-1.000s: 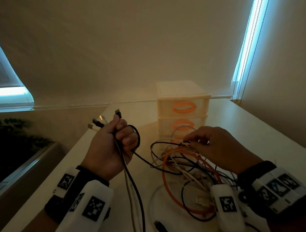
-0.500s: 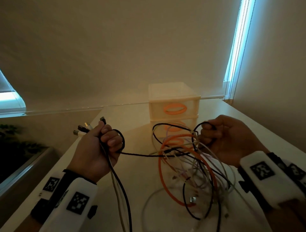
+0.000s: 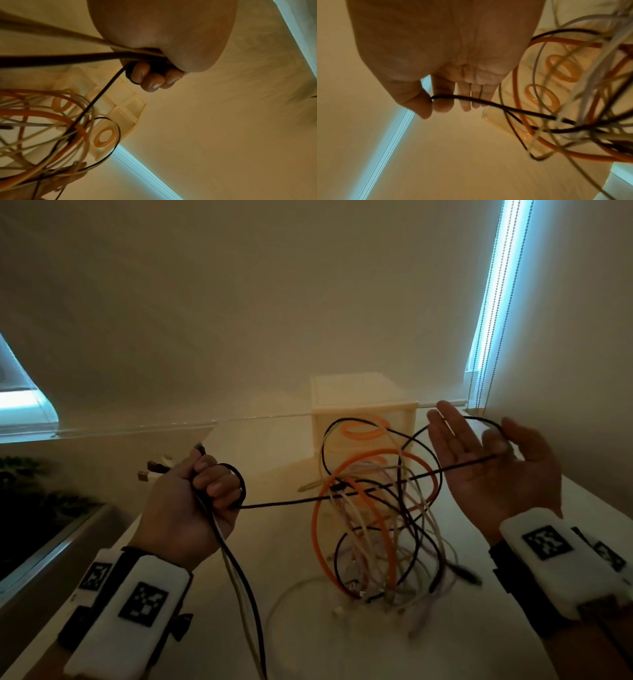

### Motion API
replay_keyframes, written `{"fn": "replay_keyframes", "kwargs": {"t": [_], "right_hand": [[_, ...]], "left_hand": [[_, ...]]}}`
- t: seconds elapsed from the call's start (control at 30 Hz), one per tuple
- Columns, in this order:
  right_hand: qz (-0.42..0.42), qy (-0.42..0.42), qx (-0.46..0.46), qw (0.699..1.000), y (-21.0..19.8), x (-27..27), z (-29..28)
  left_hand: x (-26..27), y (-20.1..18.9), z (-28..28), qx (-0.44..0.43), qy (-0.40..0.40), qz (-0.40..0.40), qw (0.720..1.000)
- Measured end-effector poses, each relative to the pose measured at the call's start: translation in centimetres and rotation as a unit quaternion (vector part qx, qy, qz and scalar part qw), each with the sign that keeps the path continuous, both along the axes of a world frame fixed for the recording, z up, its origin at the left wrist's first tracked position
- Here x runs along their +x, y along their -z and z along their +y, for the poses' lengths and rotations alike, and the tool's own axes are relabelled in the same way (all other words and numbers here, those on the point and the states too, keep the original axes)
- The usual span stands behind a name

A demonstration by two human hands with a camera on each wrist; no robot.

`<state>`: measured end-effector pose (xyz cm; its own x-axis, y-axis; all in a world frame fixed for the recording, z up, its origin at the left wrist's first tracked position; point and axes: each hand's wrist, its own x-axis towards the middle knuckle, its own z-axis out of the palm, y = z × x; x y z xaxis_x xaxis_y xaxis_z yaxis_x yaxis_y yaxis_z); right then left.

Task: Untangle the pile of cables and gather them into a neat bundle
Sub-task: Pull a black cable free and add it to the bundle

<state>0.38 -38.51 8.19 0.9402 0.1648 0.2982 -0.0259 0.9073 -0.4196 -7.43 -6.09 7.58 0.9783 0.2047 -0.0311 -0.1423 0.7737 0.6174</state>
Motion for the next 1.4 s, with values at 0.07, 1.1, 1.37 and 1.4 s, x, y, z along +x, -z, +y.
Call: {"fn": "replay_keyframes", "kwargs": {"t": [0.07,1.1,1.37,1.4], "right_hand": [[0.008,0.017,-0.026,1.0,0.3,0.6,-0.2],[0.04,0.052,0.05,0.997,0.6,3.1,-4.9],[0.167,0.026,-0.459,0.872,1.5,3.0,-2.3],[0.149,0.033,-0.51,0.846,1.7,2.7,-1.8]], "left_hand": [[-0.1,-0.1,0.6,0.002,-0.013,-0.005,1.0],[0.2,-0.1,4.6,-0.002,-0.077,0.025,0.997],[0.0,-0.2,2.3,0.0,-0.044,-0.003,0.999],[0.0,-0.3,1.4,0.0,-0.029,-0.014,0.999]]}}
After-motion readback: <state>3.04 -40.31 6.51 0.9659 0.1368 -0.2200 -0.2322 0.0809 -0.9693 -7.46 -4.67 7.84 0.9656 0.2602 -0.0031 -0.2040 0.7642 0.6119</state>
